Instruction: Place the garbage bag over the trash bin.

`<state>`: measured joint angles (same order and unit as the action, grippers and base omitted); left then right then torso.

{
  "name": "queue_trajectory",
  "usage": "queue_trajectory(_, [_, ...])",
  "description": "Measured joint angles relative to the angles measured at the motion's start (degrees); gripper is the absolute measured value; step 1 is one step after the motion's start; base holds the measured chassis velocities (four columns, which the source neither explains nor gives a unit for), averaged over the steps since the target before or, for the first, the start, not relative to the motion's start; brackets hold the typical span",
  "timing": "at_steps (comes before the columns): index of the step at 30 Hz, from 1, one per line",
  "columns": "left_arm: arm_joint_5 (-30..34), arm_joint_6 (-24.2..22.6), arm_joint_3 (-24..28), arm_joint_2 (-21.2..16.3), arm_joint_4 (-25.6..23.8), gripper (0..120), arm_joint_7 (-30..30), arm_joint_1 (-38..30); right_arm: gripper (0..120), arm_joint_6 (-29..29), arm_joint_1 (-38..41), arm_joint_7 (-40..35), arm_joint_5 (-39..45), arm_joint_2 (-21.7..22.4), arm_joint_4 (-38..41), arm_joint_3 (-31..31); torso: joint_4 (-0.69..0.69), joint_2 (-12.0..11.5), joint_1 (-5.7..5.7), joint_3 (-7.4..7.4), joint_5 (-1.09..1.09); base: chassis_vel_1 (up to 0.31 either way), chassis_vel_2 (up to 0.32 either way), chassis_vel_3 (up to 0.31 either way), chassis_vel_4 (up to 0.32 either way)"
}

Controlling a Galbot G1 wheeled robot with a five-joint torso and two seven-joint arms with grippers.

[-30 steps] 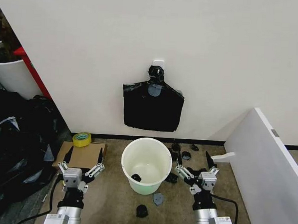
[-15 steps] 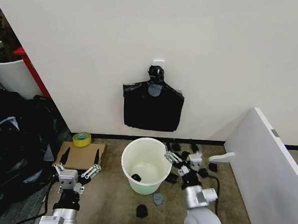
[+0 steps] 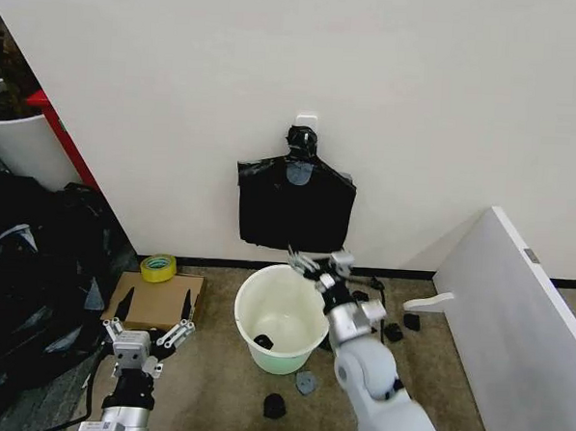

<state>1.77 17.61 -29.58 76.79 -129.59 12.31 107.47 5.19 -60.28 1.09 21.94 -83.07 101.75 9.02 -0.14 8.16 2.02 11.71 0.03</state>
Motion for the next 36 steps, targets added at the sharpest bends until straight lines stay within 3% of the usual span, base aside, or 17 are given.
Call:
queue_trajectory(9, [-0.5, 0.2, 0.0, 0.2, -0.1, 99, 1.0, 0.3, 100, -1.1, 8.0, -2.0, 8.1, -1.1, -5.8, -0.6, 0.00, 0.0, 0.00, 0.00, 0.00, 0.000, 0.000, 0.000, 0.000])
queue_trajectory(19, [-0.8, -0.1, 0.0, 0.3, -0.3, 99, 1.5, 0.6, 99, -2.2, 13.5, -2.6, 8.9, -2.4, -8.7, -1.2, 0.00, 0.0, 0.00, 0.00, 0.00, 0.000, 0.000, 0.000, 0.000])
queue_trajectory(32, [0.6, -0.2, 0.0, 0.5, -0.5, 99, 2.0, 1.0, 56, -2.4, 15.8, -2.1, 7.4, -3.1, -10.4, -1.9, -0.01, 0.0, -0.01, -0.01, 0.00, 0.000, 0.000, 0.000, 0.000])
queue_trajectory(36, [0.9, -0.2, -0.1, 0.9, -0.5, 98, 2.3, 1.1, 30, -2.1, 16.0, -1.9, 6.5, -2.7, -10.6, -1.9, 0.00, 0.0, -0.01, -0.01, 0.00, 0.000, 0.000, 0.000, 0.000])
